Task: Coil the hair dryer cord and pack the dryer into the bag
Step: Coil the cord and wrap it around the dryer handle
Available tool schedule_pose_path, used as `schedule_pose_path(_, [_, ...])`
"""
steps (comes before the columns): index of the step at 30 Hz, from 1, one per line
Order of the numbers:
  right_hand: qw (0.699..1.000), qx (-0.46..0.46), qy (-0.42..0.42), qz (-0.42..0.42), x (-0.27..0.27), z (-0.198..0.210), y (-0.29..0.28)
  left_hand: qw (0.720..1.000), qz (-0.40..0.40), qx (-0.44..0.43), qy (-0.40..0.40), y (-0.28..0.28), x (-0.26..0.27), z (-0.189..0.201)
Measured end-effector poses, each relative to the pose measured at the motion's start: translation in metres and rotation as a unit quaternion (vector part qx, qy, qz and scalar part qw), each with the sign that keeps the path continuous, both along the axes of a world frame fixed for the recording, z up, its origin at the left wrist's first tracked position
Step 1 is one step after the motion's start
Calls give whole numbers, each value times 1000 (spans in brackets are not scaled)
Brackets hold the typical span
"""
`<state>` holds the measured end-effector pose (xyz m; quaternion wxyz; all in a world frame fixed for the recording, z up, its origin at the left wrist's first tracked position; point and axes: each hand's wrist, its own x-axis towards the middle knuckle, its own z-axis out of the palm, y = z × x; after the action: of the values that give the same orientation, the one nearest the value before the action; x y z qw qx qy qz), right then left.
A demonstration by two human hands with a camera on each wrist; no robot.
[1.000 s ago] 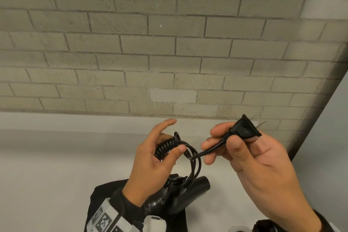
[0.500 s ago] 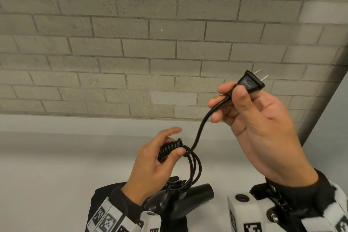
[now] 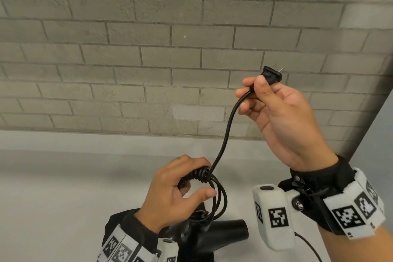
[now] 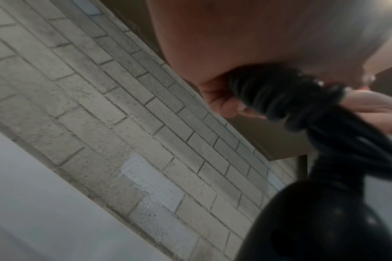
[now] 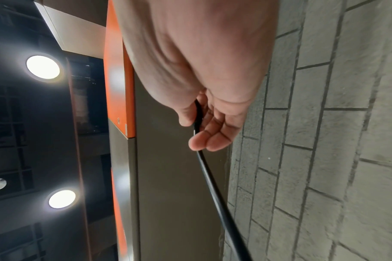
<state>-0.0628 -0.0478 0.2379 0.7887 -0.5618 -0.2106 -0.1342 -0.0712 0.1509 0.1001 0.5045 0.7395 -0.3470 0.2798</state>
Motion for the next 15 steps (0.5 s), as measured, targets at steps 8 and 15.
schedule_pose_path(8, [991, 102, 81, -24, 22, -34, -26, 1000, 23, -2, 2, 3, -1, -6])
schedule_pose_path(15, [988, -35, 132, -68, 30, -92, -55, 998, 56, -27, -2, 5, -1, -6])
